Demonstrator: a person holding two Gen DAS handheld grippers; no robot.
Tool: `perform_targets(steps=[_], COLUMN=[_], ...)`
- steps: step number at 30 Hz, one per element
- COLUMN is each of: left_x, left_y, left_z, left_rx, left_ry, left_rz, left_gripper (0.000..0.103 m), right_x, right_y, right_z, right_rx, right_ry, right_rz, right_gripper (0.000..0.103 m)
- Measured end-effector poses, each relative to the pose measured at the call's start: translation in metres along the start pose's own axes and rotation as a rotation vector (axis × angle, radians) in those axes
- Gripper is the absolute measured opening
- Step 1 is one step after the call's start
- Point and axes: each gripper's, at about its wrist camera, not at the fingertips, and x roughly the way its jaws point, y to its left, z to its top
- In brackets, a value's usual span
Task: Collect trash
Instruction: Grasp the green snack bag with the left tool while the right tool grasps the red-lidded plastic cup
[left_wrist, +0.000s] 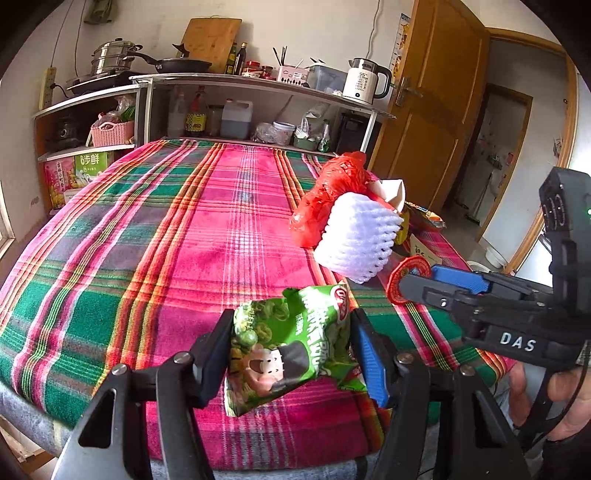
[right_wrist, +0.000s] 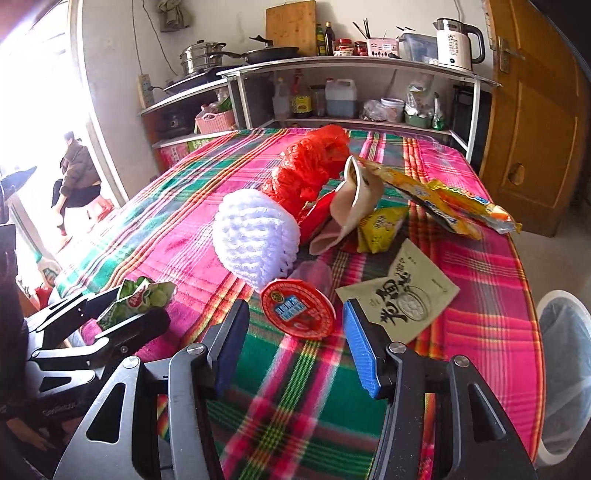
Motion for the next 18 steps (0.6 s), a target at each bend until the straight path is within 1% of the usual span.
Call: perform_targets(steps=[5, 9, 10, 11, 18], left_x=[0.0, 0.002, 0.003, 0.003, 0.003], left_y=[0.006, 0.009, 0.009, 0.009, 0.005], left_z=[0.001, 0.003, 0.003, 0.003, 0.005], left_rx=[-0.011, -0.015, -0.015, -0.015, -0.005], left_ry=[-0.003, -0.002, -0.001, -0.001, -0.002], left_rz=[-0.005, -0.011, -0.012, -0.013, -0.021], left_gripper=[0.064, 0.064, 0.064, 0.064, 0.064], right_x=[0.01, 0.013, 0.013, 0.013, 0.0], right_y=[0.001, -0.004, -0.004, -0.006, -0.009], right_z=[0.003, 0.004, 0.005, 0.005, 0.004], right_rx=[0.004, 0.036, 0.04, 0.044, 0.053], right_ry=[0.014, 0.02, 0.023, 0.027, 0.013], right_rz=[-0.019, -0.042, -0.041, -0.041, -0.038], right_gripper=[0.054, 0.053, 0.051, 0.046, 0.046])
